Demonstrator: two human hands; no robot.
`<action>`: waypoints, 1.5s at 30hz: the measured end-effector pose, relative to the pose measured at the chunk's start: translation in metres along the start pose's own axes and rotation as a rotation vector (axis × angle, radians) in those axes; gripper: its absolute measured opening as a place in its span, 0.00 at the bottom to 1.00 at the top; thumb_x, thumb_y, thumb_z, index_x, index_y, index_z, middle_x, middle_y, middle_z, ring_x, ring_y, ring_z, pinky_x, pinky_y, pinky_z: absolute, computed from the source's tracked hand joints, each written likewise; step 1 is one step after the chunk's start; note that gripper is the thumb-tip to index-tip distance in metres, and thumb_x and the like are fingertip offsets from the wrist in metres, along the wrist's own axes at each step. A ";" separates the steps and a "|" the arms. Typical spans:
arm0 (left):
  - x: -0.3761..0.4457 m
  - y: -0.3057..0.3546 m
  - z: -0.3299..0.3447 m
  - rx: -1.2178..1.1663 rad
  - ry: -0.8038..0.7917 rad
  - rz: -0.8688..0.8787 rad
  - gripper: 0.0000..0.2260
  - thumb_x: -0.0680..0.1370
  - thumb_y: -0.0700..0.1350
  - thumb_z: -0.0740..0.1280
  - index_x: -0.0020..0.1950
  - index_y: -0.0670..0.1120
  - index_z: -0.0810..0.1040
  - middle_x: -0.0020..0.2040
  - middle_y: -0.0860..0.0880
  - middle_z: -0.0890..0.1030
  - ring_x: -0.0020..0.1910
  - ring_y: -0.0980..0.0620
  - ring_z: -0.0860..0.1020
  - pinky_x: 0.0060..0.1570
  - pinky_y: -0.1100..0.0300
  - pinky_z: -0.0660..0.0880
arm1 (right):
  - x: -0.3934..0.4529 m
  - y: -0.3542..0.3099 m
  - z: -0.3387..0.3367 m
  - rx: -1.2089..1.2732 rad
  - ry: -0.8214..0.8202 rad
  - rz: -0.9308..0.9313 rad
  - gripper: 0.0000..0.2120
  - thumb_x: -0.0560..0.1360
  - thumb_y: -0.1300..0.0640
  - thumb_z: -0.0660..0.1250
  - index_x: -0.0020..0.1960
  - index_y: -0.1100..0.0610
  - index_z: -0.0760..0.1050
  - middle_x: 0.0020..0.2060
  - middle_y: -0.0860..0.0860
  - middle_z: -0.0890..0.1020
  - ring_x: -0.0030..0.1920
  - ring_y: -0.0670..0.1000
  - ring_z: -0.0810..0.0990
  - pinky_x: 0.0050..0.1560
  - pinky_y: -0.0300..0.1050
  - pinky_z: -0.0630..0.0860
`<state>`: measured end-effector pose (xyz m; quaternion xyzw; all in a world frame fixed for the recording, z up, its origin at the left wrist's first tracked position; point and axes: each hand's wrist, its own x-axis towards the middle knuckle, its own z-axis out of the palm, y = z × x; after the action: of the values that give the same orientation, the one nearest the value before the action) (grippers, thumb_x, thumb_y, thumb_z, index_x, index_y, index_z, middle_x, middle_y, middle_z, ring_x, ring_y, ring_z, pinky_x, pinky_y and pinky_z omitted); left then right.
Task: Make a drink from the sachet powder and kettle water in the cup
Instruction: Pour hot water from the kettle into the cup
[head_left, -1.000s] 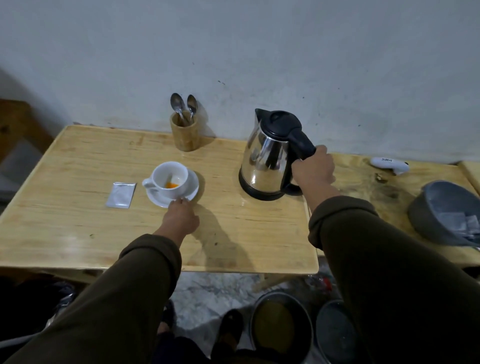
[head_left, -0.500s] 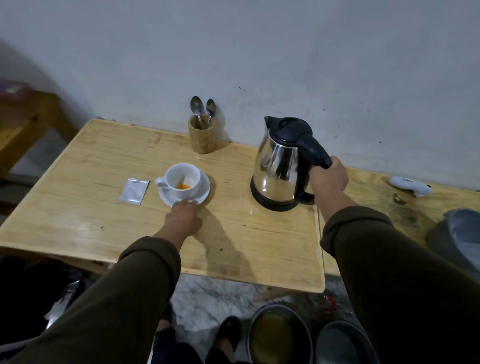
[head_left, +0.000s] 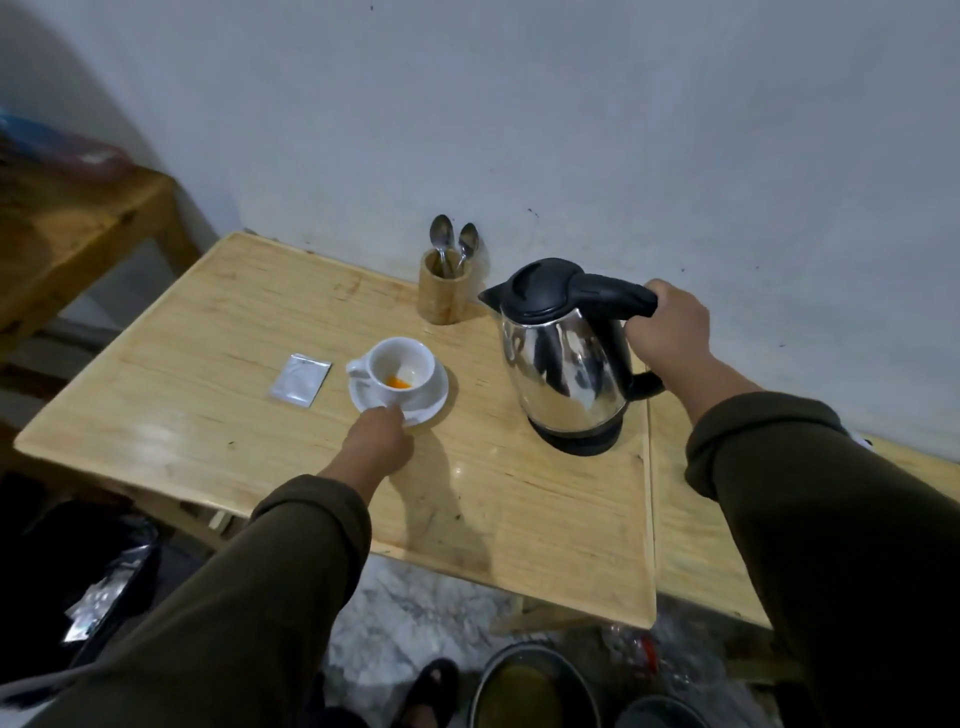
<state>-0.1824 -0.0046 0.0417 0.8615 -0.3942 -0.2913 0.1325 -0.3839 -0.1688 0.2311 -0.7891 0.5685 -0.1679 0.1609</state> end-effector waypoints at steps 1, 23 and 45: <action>-0.001 0.000 -0.002 -0.053 0.017 -0.010 0.21 0.77 0.40 0.60 0.70 0.39 0.65 0.63 0.38 0.75 0.61 0.39 0.75 0.56 0.50 0.73 | 0.001 -0.003 0.001 -0.022 -0.008 -0.020 0.08 0.71 0.68 0.59 0.46 0.58 0.72 0.40 0.56 0.74 0.42 0.56 0.70 0.43 0.44 0.64; 0.014 -0.014 -0.024 -0.612 0.145 -0.106 0.41 0.74 0.51 0.70 0.78 0.48 0.48 0.67 0.38 0.73 0.64 0.38 0.73 0.54 0.54 0.72 | 0.024 -0.053 0.023 -0.295 -0.140 -0.321 0.05 0.69 0.68 0.60 0.41 0.59 0.67 0.36 0.56 0.72 0.40 0.57 0.70 0.31 0.43 0.61; 0.016 -0.015 -0.031 -0.596 0.123 -0.065 0.35 0.73 0.51 0.71 0.75 0.51 0.57 0.66 0.42 0.74 0.64 0.41 0.74 0.54 0.56 0.70 | 0.033 -0.079 0.027 -0.479 -0.194 -0.406 0.07 0.72 0.65 0.62 0.44 0.57 0.64 0.40 0.56 0.71 0.43 0.57 0.69 0.49 0.52 0.70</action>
<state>-0.1465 -0.0071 0.0533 0.8128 -0.2551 -0.3455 0.3935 -0.2953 -0.1751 0.2449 -0.9141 0.4048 0.0175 -0.0126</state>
